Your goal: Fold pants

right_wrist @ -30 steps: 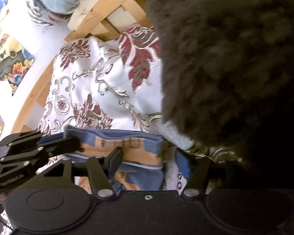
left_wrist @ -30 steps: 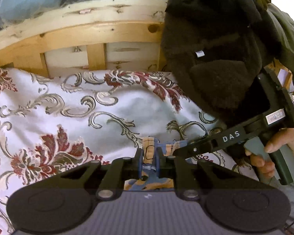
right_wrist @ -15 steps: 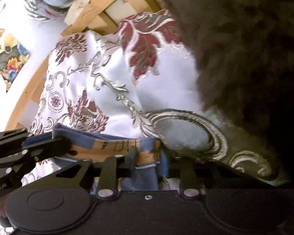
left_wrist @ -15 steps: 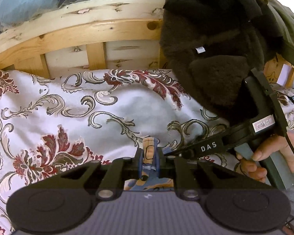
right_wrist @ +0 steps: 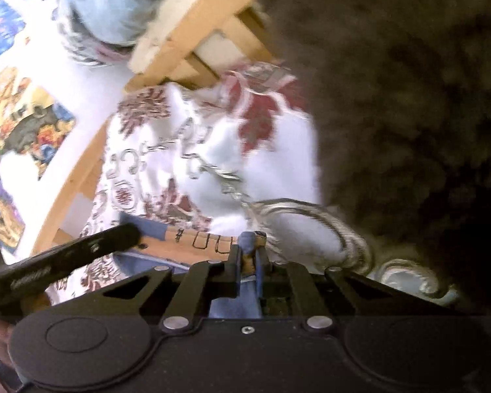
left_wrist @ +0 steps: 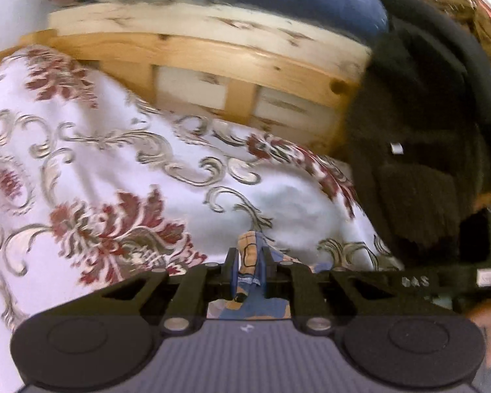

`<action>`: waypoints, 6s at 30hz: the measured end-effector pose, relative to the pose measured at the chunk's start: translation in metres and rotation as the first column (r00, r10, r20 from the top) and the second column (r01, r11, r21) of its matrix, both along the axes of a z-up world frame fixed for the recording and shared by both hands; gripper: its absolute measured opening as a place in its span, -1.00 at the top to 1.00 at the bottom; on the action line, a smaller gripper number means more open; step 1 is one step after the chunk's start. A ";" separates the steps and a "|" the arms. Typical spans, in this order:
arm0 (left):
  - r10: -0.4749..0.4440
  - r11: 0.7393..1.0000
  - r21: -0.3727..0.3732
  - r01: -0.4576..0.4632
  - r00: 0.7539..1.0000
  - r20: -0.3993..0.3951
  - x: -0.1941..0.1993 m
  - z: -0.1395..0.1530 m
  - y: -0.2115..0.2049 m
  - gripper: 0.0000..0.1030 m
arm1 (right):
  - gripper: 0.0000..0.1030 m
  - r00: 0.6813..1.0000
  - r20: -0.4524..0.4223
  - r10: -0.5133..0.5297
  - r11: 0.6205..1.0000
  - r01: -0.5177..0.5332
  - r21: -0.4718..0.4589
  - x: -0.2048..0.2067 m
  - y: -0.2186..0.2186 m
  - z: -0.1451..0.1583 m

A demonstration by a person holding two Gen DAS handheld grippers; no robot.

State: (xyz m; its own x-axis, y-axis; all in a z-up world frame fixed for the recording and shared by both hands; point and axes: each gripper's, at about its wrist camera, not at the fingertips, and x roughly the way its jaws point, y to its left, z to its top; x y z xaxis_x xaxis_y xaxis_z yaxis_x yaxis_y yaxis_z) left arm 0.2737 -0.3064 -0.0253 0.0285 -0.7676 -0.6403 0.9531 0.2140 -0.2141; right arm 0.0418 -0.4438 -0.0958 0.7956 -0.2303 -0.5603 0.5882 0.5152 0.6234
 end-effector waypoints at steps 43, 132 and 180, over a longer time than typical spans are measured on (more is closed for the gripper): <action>-0.313 0.837 0.411 0.362 0.932 -0.182 0.003 -0.072 -0.126 0.25 | 0.57 0.978 -0.149 -0.145 0.976 0.166 0.139 -0.015 0.016 -0.025; 0.614 0.779 0.232 -0.583 0.634 -0.470 -0.011 -0.049 0.209 0.82 | 0.76 0.474 -0.667 0.575 0.063 -0.838 -0.542 0.007 0.277 0.020; 0.716 0.692 0.229 -0.685 0.609 -0.341 -0.029 -0.041 0.319 -0.05 | -0.14 0.377 -0.590 0.714 -0.021 -0.831 -0.556 0.013 0.336 0.019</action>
State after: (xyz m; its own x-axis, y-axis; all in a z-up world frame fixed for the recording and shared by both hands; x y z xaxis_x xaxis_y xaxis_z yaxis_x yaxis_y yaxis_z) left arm 0.2448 0.0128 -0.0660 0.2869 -0.5706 -0.7695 0.3482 0.8104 -0.4711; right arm 0.0544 -0.1083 -0.0769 0.7202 0.1805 -0.6699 -0.4615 0.8455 -0.2684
